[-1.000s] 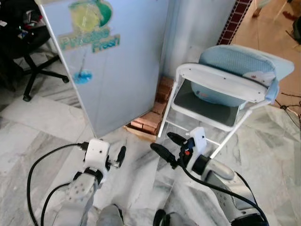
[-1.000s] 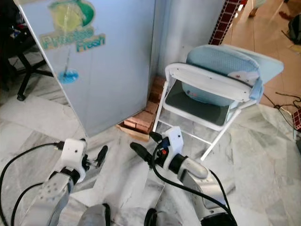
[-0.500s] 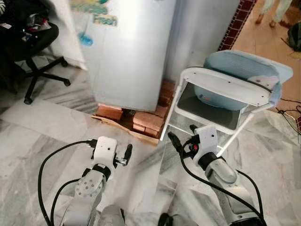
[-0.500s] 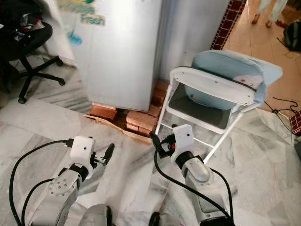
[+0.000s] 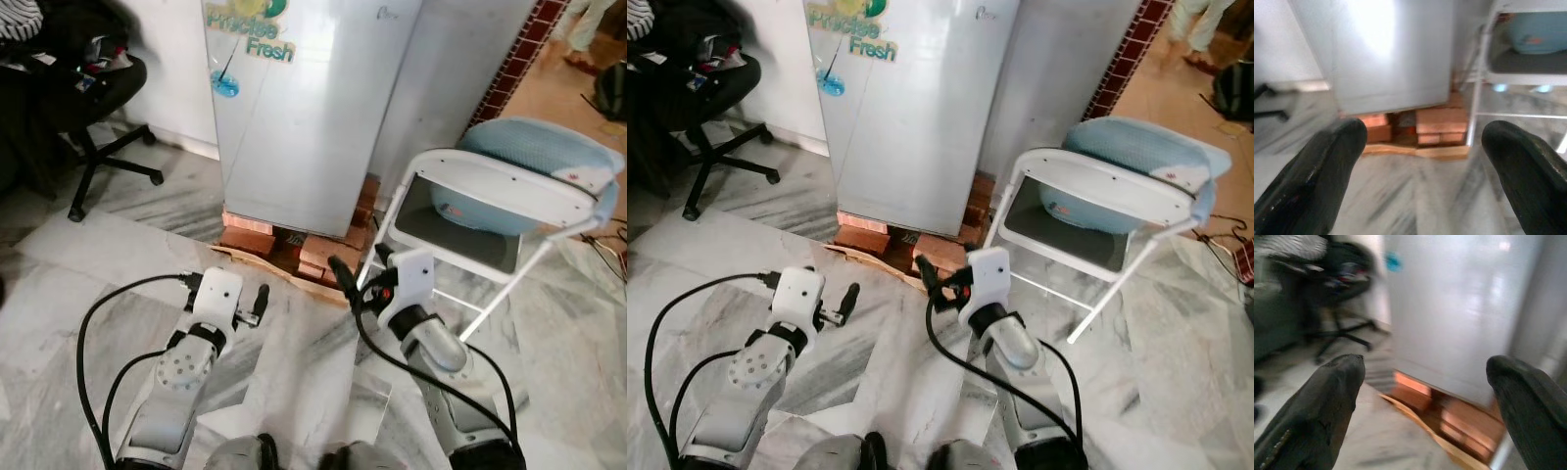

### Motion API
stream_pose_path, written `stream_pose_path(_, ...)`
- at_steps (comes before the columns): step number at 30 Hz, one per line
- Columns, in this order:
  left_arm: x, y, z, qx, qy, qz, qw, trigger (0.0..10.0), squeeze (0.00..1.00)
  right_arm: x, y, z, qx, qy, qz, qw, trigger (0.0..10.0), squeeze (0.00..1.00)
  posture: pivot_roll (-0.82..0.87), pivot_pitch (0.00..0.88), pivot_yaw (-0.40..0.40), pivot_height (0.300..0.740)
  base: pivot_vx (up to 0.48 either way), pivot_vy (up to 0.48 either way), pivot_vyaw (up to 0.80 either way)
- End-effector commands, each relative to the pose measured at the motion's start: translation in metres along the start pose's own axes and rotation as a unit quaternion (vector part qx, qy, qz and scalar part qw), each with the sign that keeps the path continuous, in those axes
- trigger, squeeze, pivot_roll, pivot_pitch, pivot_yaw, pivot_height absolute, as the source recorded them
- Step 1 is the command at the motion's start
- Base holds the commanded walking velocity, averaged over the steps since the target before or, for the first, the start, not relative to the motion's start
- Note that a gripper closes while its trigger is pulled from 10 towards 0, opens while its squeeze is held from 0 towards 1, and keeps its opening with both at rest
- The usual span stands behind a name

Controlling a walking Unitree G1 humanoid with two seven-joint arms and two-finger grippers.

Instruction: Restocking fridge

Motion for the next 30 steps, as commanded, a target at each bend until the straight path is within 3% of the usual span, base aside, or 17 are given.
stream_pose_path(1,-0.002,-0.005,-0.001,0.008,-0.002,0.007,1.000,10.0,0.00,0.000,0.004,-0.001,-0.024,0.004,0.000,1.000,10.0,0.00,0.14,0.087,-0.042,0.740,0.000,0.476,-0.77)
stream_pose_path(11,-0.003,-0.003,-0.002,0.016,0.006,-0.004,1.000,10.0,0.00,-0.009,0.015,-0.006,-0.078,-0.016,0.019,0.997,10.0,0.00,0.15,0.098,-0.064,0.740,0.000,0.476,-0.77)
stream_pose_path(23,0.008,-0.023,-0.008,0.103,0.062,-0.014,0.993,10.0,0.00,-0.015,0.030,-0.015,-0.133,-0.022,-0.002,0.991,10.0,0.00,0.14,0.100,-0.060,0.740,0.000,0.479,-0.80)
stream_pose_path(30,0.017,-0.034,-0.011,0.147,0.096,-0.017,0.984,10.0,0.00,-0.013,0.047,-0.025,-0.183,-0.025,-0.027,0.982,10.0,0.00,0.13,0.094,-0.049,0.740,0.000,0.480,-0.08)
Point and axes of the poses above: a point about 5 cm out from each wrist's last joint towards the gripper, its own z axis pointing out of the wrist towards the gripper, its own x axis along the axis of the wrist's last joint, y = z × x, the point moved 1 cm from there along z, pointing out of the wrist towards the gripper, and after that the axes turned 13 degrees about -z, right-handed, at the moved point
